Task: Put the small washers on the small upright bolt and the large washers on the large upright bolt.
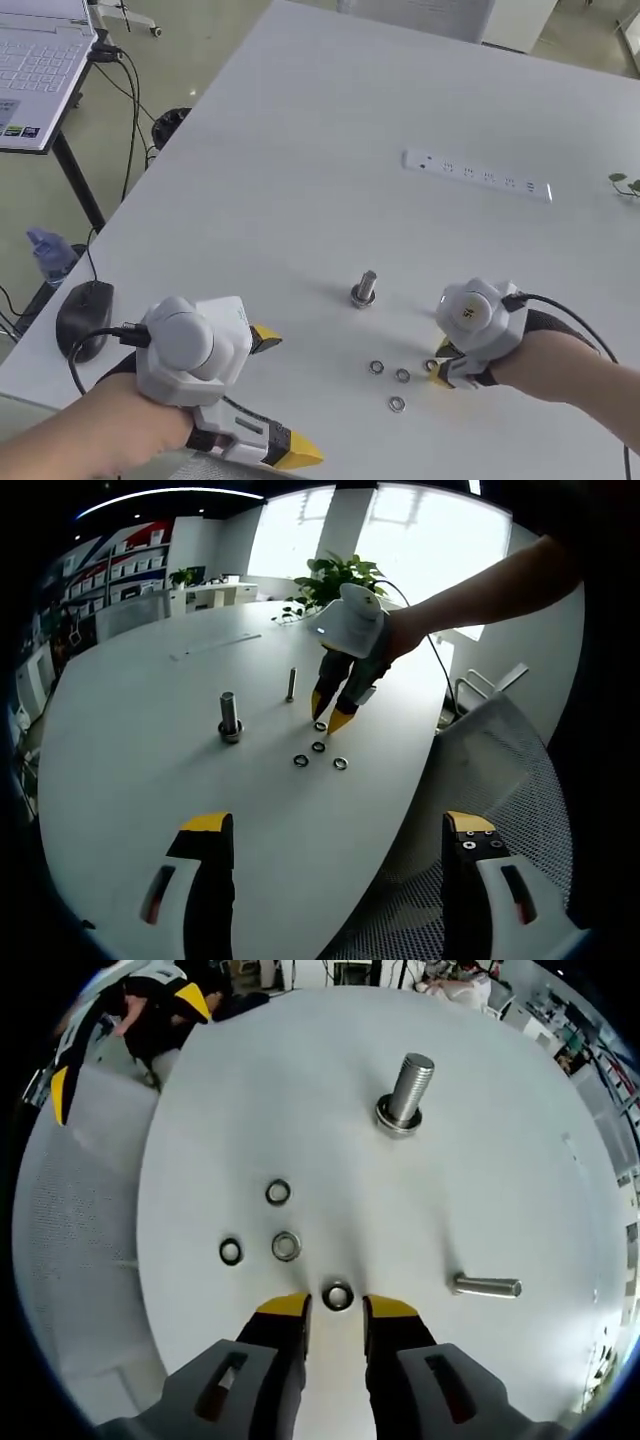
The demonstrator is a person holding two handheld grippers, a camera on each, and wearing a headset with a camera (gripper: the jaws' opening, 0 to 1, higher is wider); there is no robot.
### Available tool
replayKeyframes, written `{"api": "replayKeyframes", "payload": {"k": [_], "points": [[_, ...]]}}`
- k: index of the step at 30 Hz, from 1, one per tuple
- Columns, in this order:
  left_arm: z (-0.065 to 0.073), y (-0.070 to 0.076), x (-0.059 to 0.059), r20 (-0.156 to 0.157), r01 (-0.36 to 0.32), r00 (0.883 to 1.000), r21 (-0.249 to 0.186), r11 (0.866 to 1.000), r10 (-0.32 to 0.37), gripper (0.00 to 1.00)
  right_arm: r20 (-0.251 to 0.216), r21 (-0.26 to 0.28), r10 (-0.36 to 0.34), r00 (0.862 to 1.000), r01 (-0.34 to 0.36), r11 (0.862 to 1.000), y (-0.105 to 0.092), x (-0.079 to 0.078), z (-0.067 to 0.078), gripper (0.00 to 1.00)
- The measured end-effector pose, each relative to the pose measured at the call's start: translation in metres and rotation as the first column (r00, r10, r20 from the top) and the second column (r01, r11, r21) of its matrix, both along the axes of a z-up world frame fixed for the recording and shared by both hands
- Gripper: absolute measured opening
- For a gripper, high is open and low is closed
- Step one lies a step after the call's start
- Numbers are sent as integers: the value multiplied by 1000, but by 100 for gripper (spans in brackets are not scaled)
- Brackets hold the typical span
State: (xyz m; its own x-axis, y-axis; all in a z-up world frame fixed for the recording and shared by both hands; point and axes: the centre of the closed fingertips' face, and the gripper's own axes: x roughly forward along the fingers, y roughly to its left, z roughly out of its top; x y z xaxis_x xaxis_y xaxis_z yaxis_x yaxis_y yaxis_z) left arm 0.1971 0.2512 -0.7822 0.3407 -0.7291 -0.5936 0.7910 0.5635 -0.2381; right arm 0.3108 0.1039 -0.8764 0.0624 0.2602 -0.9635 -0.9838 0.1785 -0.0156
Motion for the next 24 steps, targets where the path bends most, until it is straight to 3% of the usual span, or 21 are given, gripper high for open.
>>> {"api": "replayKeyframes", "payload": {"k": [19,24], "points": [[-1,2,-1,2,-3,1000,0,1000,3,85,5,-10,5,1000,-5,1000,0,-1,-1,15],[-1,1,-3,1,-1,1000,0,1000,1,85,2,-38,0,1000,0,999,1,-1,-1,15]]}}
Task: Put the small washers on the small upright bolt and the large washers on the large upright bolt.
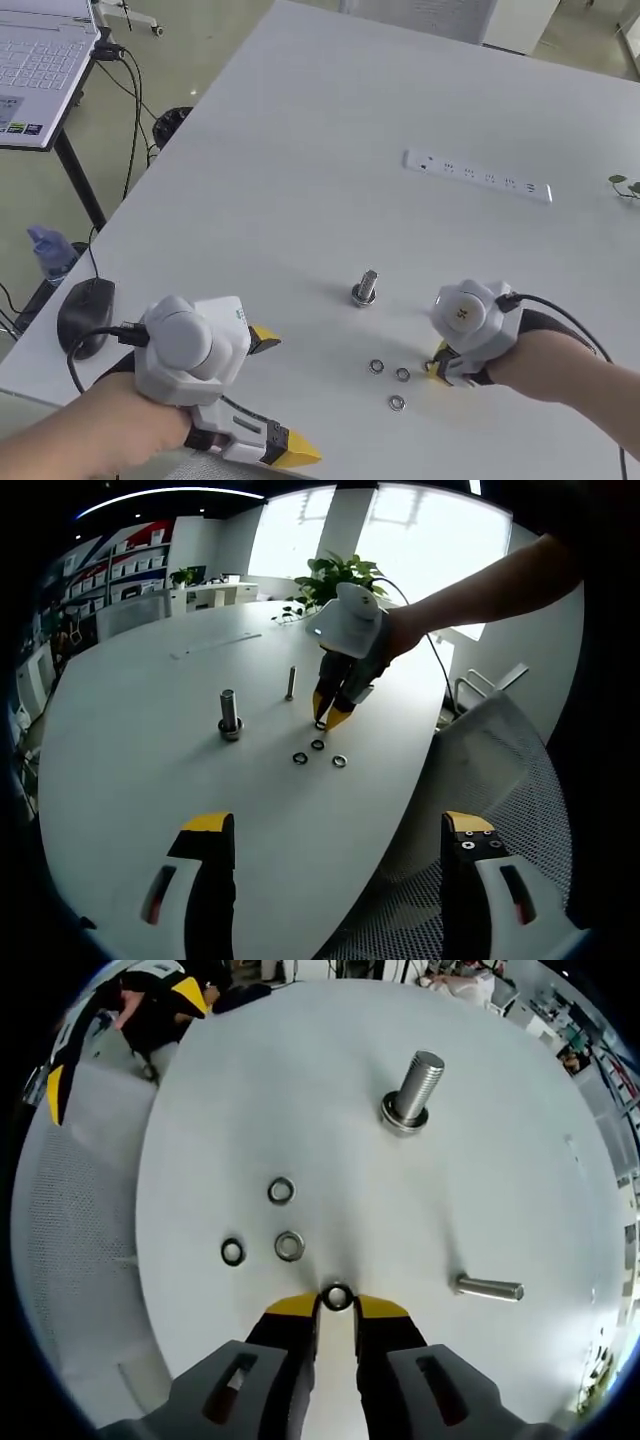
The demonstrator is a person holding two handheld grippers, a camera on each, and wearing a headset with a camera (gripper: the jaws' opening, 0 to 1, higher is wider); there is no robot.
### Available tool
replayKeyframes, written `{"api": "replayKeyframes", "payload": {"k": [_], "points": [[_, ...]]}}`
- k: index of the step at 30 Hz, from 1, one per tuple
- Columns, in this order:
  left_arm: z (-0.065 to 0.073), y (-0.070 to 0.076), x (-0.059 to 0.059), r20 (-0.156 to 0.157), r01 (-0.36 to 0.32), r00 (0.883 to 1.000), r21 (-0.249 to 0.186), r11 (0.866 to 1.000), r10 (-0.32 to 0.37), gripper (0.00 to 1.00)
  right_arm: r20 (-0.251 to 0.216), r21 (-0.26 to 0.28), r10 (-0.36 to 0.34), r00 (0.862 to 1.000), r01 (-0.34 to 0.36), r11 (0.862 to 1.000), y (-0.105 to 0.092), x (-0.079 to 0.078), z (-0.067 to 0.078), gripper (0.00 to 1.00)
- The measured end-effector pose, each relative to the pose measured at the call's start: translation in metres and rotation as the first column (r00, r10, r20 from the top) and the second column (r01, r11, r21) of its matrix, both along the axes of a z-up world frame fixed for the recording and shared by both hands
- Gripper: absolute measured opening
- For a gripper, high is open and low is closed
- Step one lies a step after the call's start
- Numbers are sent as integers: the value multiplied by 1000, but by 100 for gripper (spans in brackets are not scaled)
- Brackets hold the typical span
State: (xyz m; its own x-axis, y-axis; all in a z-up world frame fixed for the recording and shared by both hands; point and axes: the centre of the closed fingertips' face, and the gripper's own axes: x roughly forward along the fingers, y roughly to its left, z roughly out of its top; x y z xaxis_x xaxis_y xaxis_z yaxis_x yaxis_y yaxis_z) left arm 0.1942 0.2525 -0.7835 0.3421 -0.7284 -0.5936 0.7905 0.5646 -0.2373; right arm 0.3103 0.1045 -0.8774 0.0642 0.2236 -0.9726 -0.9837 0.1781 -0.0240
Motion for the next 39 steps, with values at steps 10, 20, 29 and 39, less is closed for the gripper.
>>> {"api": "replayKeyframes", "payload": {"k": [10,20,29,39], "points": [[-1,1,-2,-4,-2,1000,2,1000,2,84,-28,-115,-16,999,13,993,1,0,-1,13],[-1,1,-3,-4,-7,1000,-2,1000,7,83,-40,-99,-34,999,30,995,-3,1,0,11],[0,0,-1,-4,-5,1000,1,1000,5,83,-44,-70,-55,998,51,996,-2,1,0,10],[2,-1,3,2,-2,1000,3,1000,2,83,-57,-85,-51,997,46,995,-9,0,5,10]]}}
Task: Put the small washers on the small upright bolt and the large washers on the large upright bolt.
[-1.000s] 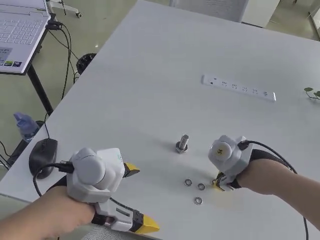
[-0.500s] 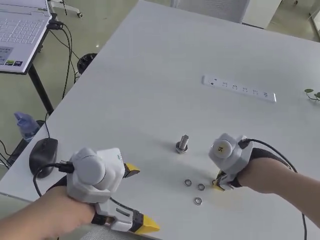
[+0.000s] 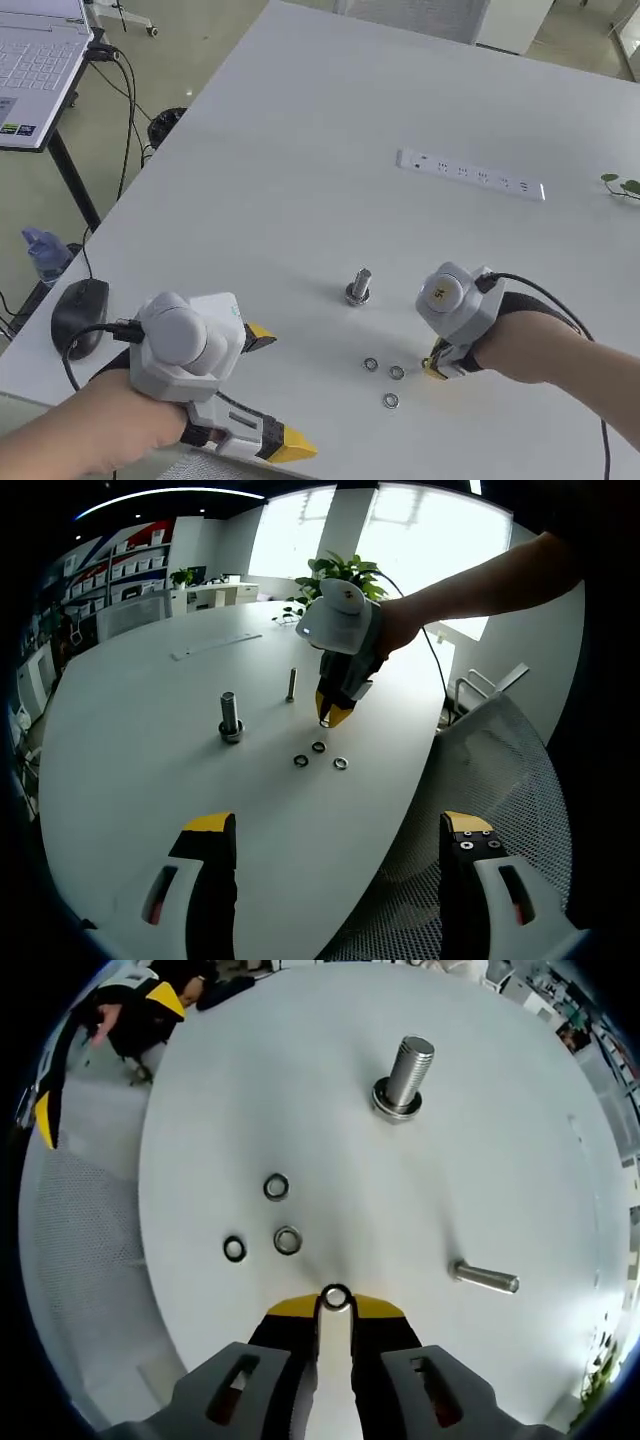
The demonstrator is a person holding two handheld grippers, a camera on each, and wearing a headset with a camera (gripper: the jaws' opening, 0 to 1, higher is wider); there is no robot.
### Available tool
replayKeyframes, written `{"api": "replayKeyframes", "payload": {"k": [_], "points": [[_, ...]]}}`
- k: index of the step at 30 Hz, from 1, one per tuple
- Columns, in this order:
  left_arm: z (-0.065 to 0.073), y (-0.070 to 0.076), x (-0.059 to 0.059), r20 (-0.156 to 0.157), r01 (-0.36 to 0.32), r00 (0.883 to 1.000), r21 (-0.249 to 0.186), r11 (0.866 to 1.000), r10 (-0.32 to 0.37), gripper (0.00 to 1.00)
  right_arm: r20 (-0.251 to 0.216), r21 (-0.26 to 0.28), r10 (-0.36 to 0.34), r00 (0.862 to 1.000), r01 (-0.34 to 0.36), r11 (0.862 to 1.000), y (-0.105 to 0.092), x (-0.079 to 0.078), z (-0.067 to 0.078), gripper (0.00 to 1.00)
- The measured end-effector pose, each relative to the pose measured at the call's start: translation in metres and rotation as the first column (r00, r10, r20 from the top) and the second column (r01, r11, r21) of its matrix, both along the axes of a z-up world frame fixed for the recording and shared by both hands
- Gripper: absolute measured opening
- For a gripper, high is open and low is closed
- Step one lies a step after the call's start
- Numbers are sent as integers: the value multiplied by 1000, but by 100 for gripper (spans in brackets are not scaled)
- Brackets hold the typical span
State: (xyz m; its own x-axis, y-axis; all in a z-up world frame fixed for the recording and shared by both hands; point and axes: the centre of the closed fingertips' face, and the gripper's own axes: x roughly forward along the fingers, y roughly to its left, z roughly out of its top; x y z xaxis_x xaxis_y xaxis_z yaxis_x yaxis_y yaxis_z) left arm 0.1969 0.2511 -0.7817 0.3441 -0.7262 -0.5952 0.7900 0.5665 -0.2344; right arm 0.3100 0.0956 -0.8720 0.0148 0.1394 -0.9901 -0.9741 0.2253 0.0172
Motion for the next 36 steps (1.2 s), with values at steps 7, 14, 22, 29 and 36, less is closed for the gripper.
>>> {"api": "replayKeyframes", "payload": {"k": [7,14,22,29,36], "points": [[1,1,2,5,-2,1000,1,1000,2,84,-2,2,-28,1000,28,1000,-13,4,7,10],[2,0,4,10,-3,1000,2,1000,3,85,2,8,-71,997,71,997,-29,13,14,10],[1,2,8,15,-13,1000,8,1000,13,88,-3,7,-98,995,98,995,-41,21,22,10],[1,5,10,19,-23,1000,8,1000,23,88,0,19,-113,994,113,993,-44,32,32,10],[-1,5,8,11,-15,1000,15,1000,15,87,20,37,-138,990,137,990,-42,51,44,10]]}}
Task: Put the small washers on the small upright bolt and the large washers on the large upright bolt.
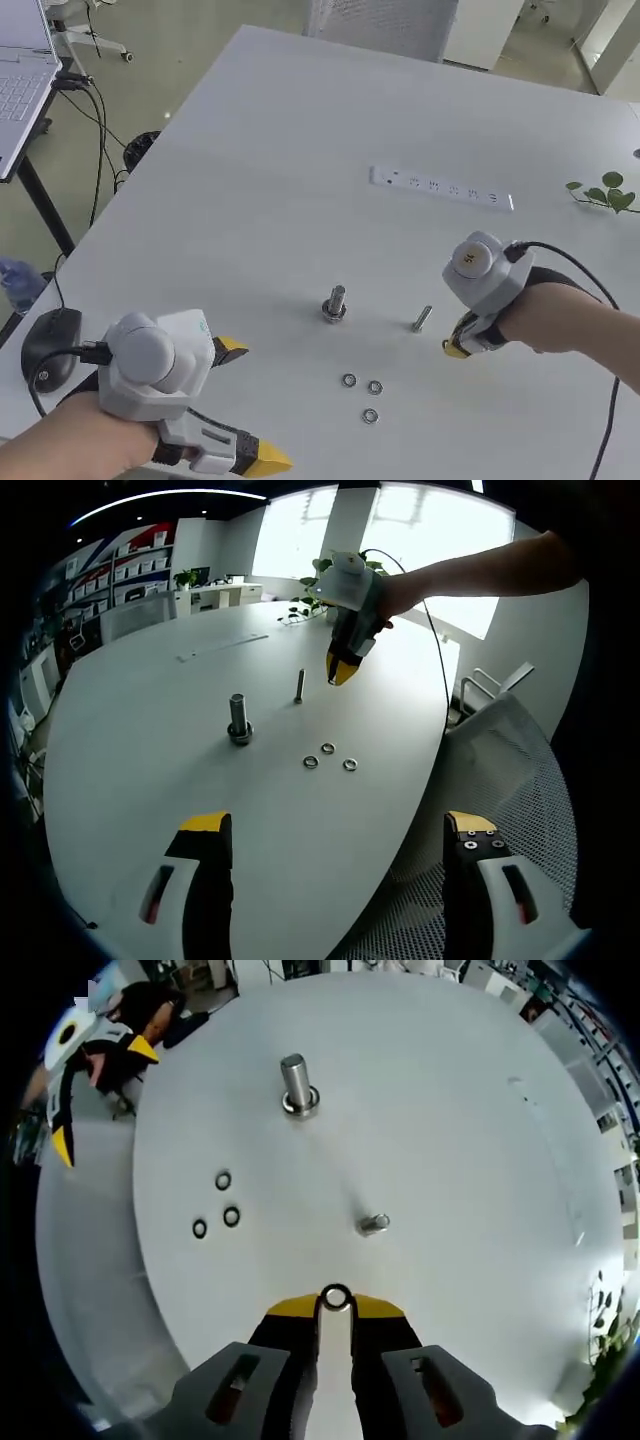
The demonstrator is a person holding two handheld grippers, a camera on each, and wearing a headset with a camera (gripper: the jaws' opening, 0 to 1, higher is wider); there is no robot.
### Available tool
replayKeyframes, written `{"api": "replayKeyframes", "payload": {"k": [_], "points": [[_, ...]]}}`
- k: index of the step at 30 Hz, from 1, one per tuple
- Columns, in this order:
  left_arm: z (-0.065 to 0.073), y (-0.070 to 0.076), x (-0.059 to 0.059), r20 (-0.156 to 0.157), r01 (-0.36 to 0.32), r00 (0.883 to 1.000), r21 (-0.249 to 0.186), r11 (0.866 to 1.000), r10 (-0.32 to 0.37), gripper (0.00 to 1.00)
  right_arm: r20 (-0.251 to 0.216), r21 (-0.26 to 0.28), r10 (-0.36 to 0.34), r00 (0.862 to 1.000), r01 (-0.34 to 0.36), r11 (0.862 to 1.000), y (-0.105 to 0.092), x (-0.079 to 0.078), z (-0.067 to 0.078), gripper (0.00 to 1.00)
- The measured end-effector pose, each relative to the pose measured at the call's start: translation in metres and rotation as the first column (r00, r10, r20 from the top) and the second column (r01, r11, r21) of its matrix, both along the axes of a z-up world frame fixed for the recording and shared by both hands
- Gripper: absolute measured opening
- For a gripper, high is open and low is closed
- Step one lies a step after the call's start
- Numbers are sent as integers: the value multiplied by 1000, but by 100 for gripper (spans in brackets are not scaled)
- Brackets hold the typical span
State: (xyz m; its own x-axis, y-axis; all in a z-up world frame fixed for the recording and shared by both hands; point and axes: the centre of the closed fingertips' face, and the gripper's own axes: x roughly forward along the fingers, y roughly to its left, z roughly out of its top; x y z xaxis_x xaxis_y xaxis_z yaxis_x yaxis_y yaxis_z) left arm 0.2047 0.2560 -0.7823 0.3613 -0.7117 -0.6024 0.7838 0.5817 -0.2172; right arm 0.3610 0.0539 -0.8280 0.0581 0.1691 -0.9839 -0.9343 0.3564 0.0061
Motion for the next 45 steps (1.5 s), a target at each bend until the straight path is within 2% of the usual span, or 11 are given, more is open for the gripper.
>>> {"api": "replayKeyframes", "payload": {"k": [10,19,22,34,45], "points": [[0,0,3,1,2,1000,0,1000,-2,87,26,10,-1,1000,0,1000,5,21,15,10],[0,-1,3,-2,4,1000,-2,1000,-4,86,46,23,11,999,-12,1000,17,30,29,11],[1,-2,3,-1,2,1000,-6,1000,-2,86,49,24,19,999,-20,1000,21,28,31,11],[1,2,7,-1,-12,1000,-10,1000,12,86,41,29,43,998,-44,999,35,23,29,11],[-2,1,7,-10,-12,1000,-14,1000,11,86,32,23,52,998,-52,998,37,24,23,11]]}}
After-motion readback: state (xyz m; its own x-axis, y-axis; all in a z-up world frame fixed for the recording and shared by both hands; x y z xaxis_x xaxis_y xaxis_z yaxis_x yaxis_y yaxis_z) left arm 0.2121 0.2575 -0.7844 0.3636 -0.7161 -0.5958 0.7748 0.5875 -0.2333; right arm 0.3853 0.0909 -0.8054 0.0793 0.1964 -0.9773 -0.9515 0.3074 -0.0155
